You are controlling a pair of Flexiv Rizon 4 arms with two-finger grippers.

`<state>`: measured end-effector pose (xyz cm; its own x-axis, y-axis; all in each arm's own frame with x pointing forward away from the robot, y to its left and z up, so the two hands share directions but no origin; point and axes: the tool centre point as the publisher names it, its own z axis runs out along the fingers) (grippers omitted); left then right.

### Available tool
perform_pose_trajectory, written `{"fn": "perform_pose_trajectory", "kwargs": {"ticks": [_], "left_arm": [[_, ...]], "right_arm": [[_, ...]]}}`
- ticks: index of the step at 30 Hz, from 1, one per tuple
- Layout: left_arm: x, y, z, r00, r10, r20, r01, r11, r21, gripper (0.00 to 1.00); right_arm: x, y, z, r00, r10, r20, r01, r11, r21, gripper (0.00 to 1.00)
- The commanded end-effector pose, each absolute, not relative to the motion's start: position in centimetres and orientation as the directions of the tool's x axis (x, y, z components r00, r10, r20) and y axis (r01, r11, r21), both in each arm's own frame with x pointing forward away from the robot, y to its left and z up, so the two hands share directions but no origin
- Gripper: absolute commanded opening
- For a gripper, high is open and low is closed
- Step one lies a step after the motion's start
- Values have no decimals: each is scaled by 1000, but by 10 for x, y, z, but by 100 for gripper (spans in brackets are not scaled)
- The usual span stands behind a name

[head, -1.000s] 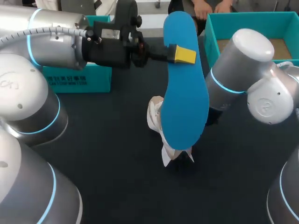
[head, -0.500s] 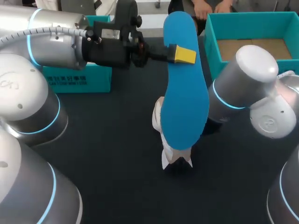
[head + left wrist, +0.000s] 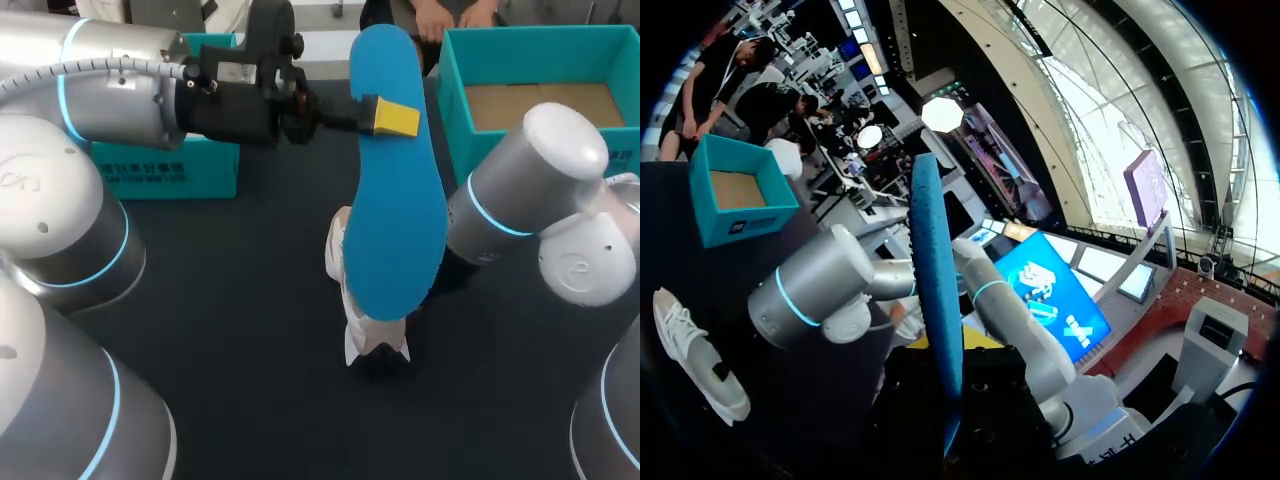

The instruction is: Take the shoe out of the shoebox, open the shoe tongue, remove and reinsert the insole, then place the shoe into the shoebox

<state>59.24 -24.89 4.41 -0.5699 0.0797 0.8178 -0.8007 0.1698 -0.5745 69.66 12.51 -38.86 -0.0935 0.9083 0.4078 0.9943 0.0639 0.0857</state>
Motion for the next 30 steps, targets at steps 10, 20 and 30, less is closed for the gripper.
{"fn": "perform_pose_trajectory", "kwargs": {"ticks": [10,20,30], "left_arm": [[591,-249,43,-569,79,818,-802,167,-574,0],[591,-249,43,-569,79,818,-802,167,-574,0],[591,-249,43,-569,79,818,-802,167,-574,0]], "right_arm": [[683,97,-339,-74,868,492,997,54,54,100],[687,99,-332,-74,827,558,993,10,117,100],[703,82,-267,-127,646,752,980,-38,198,100]]}}
